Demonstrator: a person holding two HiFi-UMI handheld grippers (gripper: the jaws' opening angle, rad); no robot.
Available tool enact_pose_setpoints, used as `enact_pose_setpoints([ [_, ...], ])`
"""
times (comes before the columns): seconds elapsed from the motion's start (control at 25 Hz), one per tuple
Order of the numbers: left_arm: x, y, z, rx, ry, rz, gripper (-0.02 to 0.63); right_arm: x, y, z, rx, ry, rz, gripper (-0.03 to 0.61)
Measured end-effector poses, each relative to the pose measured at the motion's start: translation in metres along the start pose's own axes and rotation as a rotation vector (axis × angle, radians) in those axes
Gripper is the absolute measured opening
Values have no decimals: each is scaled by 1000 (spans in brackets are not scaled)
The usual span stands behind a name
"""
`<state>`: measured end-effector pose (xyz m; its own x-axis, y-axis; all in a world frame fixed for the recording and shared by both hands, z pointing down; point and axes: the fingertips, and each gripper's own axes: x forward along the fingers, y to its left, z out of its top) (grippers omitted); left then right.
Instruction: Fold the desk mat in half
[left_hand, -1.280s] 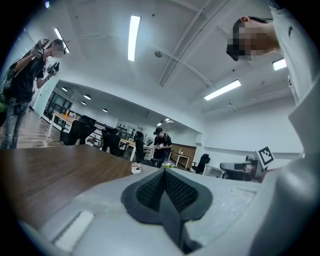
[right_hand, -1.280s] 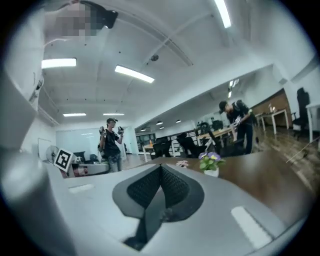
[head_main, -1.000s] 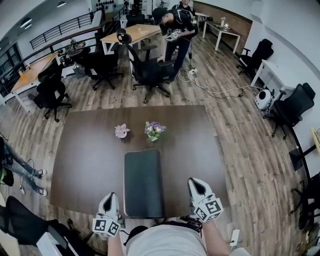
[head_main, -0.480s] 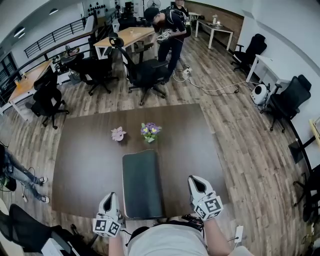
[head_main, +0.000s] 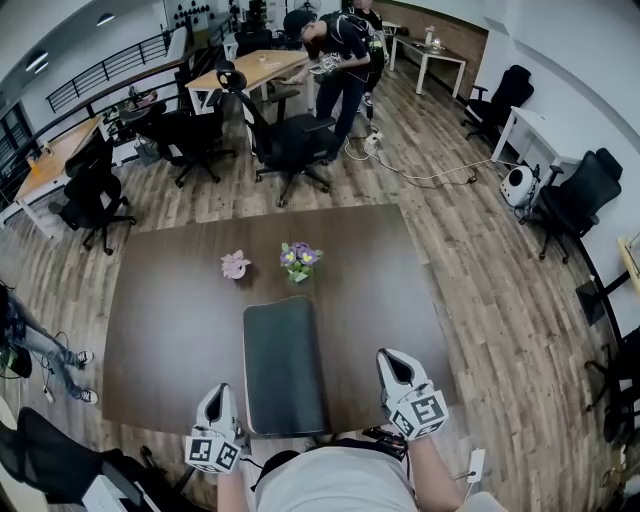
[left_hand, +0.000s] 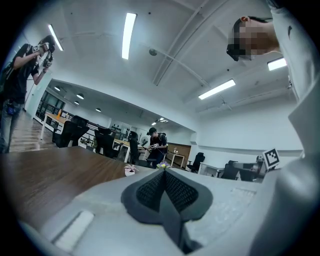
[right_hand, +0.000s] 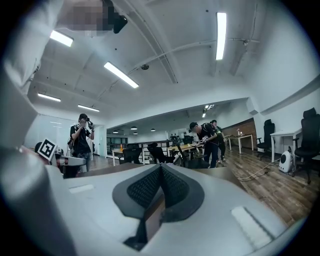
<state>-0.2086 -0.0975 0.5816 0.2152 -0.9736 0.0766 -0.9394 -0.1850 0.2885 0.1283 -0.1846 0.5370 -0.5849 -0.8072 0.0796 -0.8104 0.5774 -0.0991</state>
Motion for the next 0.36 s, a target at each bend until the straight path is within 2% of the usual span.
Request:
enact_pose_setpoints([
  [0.36,-2,-1,-6,-17,8,17,3,-2,-2,-2,-7,6,8,-2],
])
